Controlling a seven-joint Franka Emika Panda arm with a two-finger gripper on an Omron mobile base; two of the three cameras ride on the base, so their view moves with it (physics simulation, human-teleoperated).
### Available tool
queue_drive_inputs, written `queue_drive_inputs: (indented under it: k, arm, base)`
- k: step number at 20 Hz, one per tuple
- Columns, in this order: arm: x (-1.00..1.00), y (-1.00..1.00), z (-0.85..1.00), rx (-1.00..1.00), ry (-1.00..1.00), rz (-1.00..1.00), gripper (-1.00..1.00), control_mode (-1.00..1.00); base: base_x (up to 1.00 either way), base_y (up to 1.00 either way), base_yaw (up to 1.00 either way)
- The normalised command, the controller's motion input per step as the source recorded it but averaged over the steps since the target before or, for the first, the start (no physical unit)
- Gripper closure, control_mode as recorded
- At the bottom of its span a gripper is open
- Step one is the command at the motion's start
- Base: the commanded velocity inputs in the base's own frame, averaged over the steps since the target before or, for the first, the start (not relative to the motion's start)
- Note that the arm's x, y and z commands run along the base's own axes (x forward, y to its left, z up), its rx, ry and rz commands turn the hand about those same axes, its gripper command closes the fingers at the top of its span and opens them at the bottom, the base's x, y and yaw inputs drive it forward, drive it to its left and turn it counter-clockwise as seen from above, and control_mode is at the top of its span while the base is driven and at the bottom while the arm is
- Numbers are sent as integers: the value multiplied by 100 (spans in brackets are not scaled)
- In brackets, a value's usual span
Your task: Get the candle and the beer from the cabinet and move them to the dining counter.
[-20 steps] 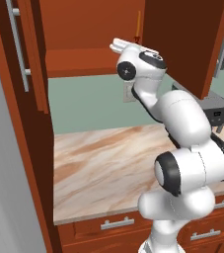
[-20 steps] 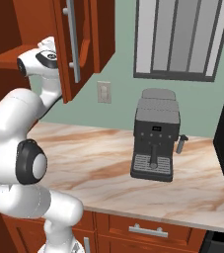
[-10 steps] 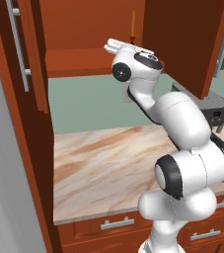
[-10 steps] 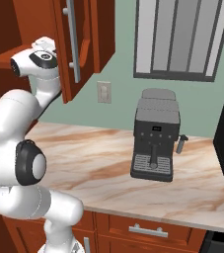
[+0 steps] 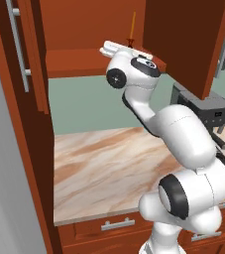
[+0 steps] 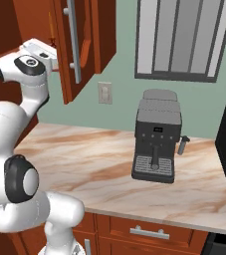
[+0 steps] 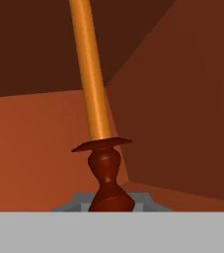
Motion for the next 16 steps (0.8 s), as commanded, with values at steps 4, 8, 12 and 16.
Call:
queue_drive_inputs:
  k: [4,8,12,16]
  arm:
    - [-94,0,0,0,-2,0,100,-100]
    - [-100,0,0,0,-2,0,100,-100]
    - [-94,0,0,0,0,2,100,-100]
    - [-89,0,0,0,0,3,100,-100]
  base:
    - [0,0,0]
    - [0,0,0]
    - [0,0,0]
    - [0,0,0]
